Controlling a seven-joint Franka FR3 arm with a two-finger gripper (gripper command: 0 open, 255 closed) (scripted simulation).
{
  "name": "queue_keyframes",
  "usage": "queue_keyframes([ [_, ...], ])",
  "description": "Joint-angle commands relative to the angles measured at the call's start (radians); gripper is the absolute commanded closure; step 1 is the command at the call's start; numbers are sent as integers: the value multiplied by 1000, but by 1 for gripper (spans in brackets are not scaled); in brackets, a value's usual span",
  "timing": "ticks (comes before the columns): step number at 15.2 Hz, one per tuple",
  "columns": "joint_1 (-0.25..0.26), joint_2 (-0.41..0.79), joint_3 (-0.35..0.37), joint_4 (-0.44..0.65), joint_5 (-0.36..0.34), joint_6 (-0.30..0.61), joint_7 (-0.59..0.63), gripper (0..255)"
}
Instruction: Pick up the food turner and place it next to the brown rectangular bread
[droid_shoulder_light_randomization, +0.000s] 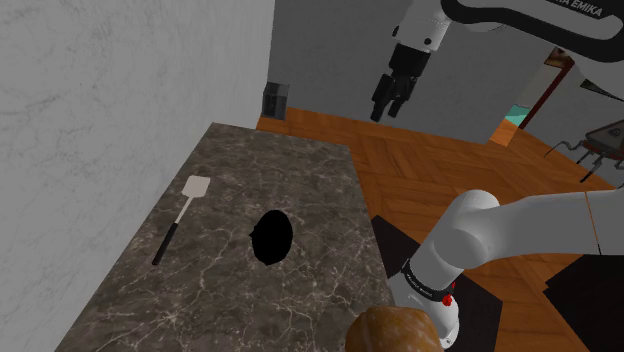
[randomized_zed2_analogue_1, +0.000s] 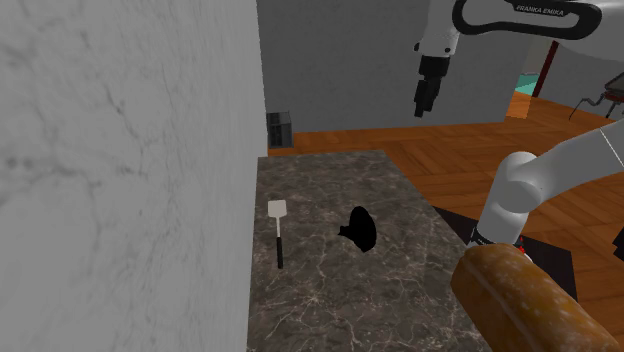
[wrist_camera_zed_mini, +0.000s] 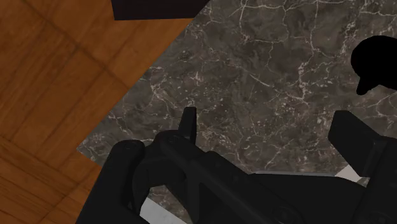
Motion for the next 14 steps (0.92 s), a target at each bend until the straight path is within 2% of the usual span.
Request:
queue_keyframes([
  [1, 0, 0, 0, 0, 0, 0, 0, 0],
  [7, -1, 41, 146, -61, 97, 104, 215, 0],
  [14, -8, 168, 319, -62, 185, 245, 461, 0],
])
